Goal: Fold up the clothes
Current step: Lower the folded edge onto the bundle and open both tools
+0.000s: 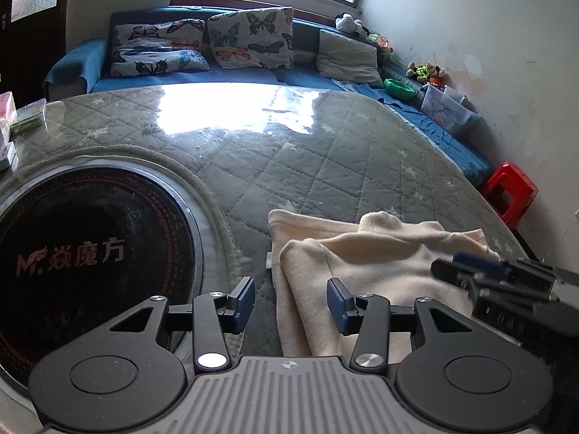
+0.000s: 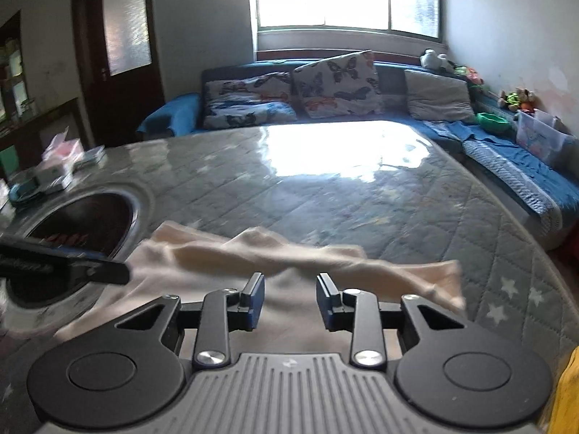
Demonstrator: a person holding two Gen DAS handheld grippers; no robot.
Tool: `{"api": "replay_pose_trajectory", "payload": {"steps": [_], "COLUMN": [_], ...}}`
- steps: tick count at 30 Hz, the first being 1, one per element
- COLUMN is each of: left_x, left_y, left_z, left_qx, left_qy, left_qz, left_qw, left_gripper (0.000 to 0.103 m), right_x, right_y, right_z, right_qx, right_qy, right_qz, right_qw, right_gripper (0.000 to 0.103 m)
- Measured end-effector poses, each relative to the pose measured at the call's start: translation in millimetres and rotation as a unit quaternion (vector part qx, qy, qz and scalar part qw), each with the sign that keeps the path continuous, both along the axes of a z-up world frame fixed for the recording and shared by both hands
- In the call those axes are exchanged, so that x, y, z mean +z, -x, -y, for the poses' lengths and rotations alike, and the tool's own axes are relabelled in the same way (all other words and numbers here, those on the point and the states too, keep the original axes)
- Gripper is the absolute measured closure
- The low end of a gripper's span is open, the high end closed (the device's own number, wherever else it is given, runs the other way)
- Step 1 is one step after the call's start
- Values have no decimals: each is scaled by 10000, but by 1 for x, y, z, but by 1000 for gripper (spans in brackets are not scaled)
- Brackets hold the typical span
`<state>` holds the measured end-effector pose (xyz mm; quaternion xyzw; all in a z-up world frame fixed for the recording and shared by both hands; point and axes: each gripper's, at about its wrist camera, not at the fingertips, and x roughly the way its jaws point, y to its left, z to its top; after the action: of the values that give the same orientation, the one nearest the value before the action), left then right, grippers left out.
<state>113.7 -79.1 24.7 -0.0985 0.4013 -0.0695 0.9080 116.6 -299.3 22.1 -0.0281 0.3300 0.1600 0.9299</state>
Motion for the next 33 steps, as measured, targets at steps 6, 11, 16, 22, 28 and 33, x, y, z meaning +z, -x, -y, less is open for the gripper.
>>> {"api": "replay_pose_trajectory", "payload": {"steps": [6,11,16,22,28,33], "left_x": [1,1,-4,-7,-9,-10], "left_y": [9,21,32,42,46,49], "left_z": [0,-2,-1,0,-1,0], "left_qx": [-66,-126,-214,-270,-276,-272], "left_qy": [-108,-58,-135,-285,-366,-416], "left_qz": [75,137,189,321,368,348], "left_qw": [9999,9998,9995,9987,9983,9982], "left_gripper": [53,52,50,48,47,46], "right_x": [-8,-4,-10,-3,-2,-8], "right_y": [17,36,62,87,91,88], "right_z": [-11,-9,-6,7,35,52], "right_qx": [155,225,199,48,-465,-662], "right_qy": [53,-26,10,9,106,23], "right_qz": [-60,-33,29,235,346,104], "right_qw": [9998,9997,9998,9997,9983,9977], "right_gripper": [62,60,59,59,58,56]}}
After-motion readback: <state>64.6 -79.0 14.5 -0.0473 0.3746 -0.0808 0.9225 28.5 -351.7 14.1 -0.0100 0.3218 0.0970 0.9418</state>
